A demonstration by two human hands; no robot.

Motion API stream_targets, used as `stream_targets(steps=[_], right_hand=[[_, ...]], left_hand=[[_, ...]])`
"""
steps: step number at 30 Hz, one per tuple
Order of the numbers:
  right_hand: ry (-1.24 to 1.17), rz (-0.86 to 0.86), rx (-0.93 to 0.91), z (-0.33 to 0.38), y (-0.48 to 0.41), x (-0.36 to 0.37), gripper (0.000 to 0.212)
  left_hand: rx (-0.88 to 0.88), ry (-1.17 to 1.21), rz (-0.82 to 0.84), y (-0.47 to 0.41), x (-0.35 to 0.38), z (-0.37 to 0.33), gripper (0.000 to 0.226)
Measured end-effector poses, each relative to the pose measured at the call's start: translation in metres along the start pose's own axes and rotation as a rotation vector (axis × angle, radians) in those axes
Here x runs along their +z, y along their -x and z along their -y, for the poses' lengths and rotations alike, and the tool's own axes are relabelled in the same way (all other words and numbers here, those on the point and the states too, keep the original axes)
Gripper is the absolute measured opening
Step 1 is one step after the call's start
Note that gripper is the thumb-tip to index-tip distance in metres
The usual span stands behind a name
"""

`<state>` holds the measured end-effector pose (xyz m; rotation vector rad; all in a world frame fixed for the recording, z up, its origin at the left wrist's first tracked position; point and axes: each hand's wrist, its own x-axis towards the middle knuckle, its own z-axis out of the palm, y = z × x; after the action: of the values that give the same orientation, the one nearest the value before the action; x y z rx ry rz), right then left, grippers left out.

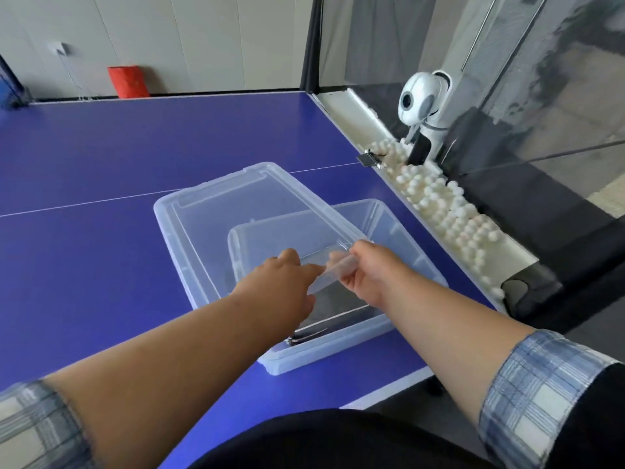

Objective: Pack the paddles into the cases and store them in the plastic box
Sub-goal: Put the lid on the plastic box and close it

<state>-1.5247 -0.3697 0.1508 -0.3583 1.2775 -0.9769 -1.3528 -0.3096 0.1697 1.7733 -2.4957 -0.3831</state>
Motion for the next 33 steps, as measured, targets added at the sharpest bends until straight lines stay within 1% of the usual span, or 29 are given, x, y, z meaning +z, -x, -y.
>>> stream_targets(steps=[4,8,12,15,17,18,19,21,22,24,27,29,31,33], right_hand=[[0.127,0.058,0.04,0.05,-0.038,-0.056,0.019],[0.268,0.134,0.05,0.093,-0.071,-0.097,0.029],[0.364,0.173,0.073,0.119,-0.095,-0.121,0.02],[0.405,0.143,0.112,0.123,-0.105,-0.133,0.017],[0.359,0.082,0.129,0.116,-0.106,-0.136,0.017],[0.315,0.051,0.132,0.111,-0.104,-0.137,0.02],[0.285,0.026,0.132,0.104,-0.102,-0.138,0.028],[0.278,0.022,0.1,0.091,-0.097,-0.14,0.042],[0.292,0.027,0.073,0.088,-0.095,-0.142,0.045],[0.377,0.015,0.007,0.093,-0.098,-0.146,0.046],[0.6,0.025,-0.056,0.114,-0.117,-0.154,0.048],[0.685,0.037,-0.069,0.127,-0.127,-0.154,0.044],[0.788,0.049,-0.119,0.135,-0.135,-0.153,0.042],[0.949,0.063,-0.193,0.138,-0.141,-0.151,0.04]], left_hand=[[-0.083,0.034,0.018,-0.051,0.011,-0.065,0.045],[-0.159,0.052,0.062,-0.1,0.024,-0.121,0.045],[-0.241,0.086,0.092,-0.133,0.037,-0.155,0.044],[-0.285,0.118,0.125,-0.146,0.047,-0.166,0.044],[-0.312,0.118,0.124,-0.152,0.054,-0.17,0.046],[-0.33,0.116,0.115,-0.156,0.056,-0.173,0.047],[-0.348,0.115,0.104,-0.159,0.057,-0.176,0.046],[-0.379,0.101,0.08,-0.169,0.058,-0.182,0.036],[-0.392,0.1,0.071,-0.175,0.057,-0.186,0.031],[-0.38,0.12,0.063,-0.183,0.056,-0.191,0.026],[-0.289,0.176,0.064,-0.185,0.058,-0.193,0.024],[-0.236,0.125,0.011,-0.182,0.063,-0.193,0.036],[-0.16,-0.016,-0.032,-0.182,0.07,-0.195,0.049],[-0.119,-0.045,-0.017,-0.185,0.076,-0.195,0.053]])
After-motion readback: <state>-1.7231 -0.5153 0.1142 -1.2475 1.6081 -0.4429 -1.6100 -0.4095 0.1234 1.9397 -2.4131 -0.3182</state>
